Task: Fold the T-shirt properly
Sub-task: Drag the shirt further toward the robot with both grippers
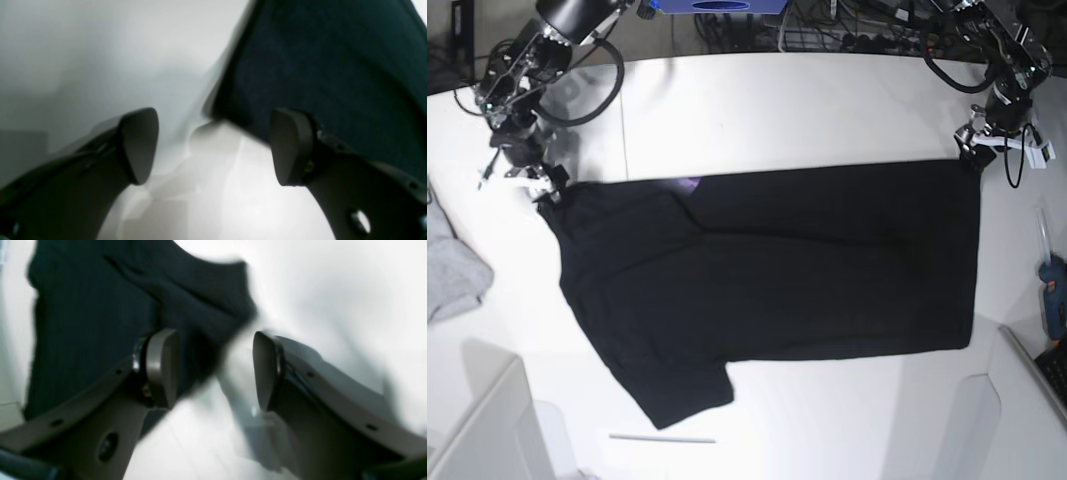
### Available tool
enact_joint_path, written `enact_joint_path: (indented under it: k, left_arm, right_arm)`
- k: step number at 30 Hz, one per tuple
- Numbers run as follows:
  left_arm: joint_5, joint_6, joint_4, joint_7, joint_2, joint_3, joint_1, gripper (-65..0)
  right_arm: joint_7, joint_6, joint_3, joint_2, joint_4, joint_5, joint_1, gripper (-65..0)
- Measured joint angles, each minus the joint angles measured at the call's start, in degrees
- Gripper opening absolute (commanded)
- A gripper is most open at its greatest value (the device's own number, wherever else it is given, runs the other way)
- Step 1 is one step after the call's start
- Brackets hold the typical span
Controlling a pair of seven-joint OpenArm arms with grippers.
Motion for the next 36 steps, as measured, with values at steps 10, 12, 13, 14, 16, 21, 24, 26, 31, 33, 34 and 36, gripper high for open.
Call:
enact_joint_path:
  k: [10,12,13,14,16,21,24,26,31,33,34,36]
  left_arm:
    - [-1.57,-0.79,-5.35,-3.17,-0.63,3.65,-1.75,-15.8]
    - [-1.6,-0.94,-5.81,-3.23,-0.61,3.63,-2.12,-15.8]
    - [-1.73,-0.94,-5.9,-3.19,-0.63,3.63,-2.45,-15.8]
    - [-1.68,-0.92,-5.92,-3.19,-0.61,3.63,-2.71,-15.8]
    - [-1.49,-0.92,-5.99,-2.91,-0.57,3.65,-3.34,-16.0]
    - [-1.22,-0.63,-6.34,-2.32,-0.31,3.85,-3.82,-33.2]
    - [-1.75,-0.7,-8.52,-2.84,-0.66,3.8,-3.98,-48.1]
    - [-1.95,-0.7,-10.29,-3.08,-0.94,3.67,-4.92,-58.9]
    - [-2.82,-0.98,-11.5,-3.45,-0.96,3.74,-5.09,-65.0]
    - [-2.91,-1.03,-11.45,-3.45,-1.18,4.04,-4.87,-65.0]
    - [-2.99,-1.05,-11.43,-3.45,-2.1,5.27,-4.46,-65.0]
    - [-2.78,-1.05,-11.04,-3.37,-4.68,8.81,-3.21,-65.0]
  right_arm:
    - [0.96,0.68,0.07,0.11,-4.44,1.29,1.05,-31.7]
    - [1.09,0.68,0.07,0.11,-4.5,1.31,1.05,-31.7]
    - [1.16,0.7,0.07,0.11,-4.52,1.33,1.05,-31.7]
    - [1.16,0.72,0.07,0.13,-4.57,1.31,1.07,-31.7]
    - [1.14,0.9,0.07,0.13,-4.66,1.44,1.05,-31.7]
    - [1.81,1.16,0.02,0.9,-6.71,1.73,2.14,-34.5]
    - [1.38,1.38,-0.13,2.19,-8.52,1.49,3.1,-48.6]
    - [1.36,1.29,0.0,2.21,-8.81,1.07,2.97,-60.0]
    - [0.92,1.31,0.0,2.08,-8.81,1.2,2.78,-65.0]
    - [0.96,1.31,0.0,2.1,-8.76,1.27,2.75,-65.0]
    - [0.9,1.31,0.13,2.05,-8.48,1.14,2.73,-65.0]
    - [0.09,1.27,0.26,2.03,-7.23,0.79,1.92,-65.0]
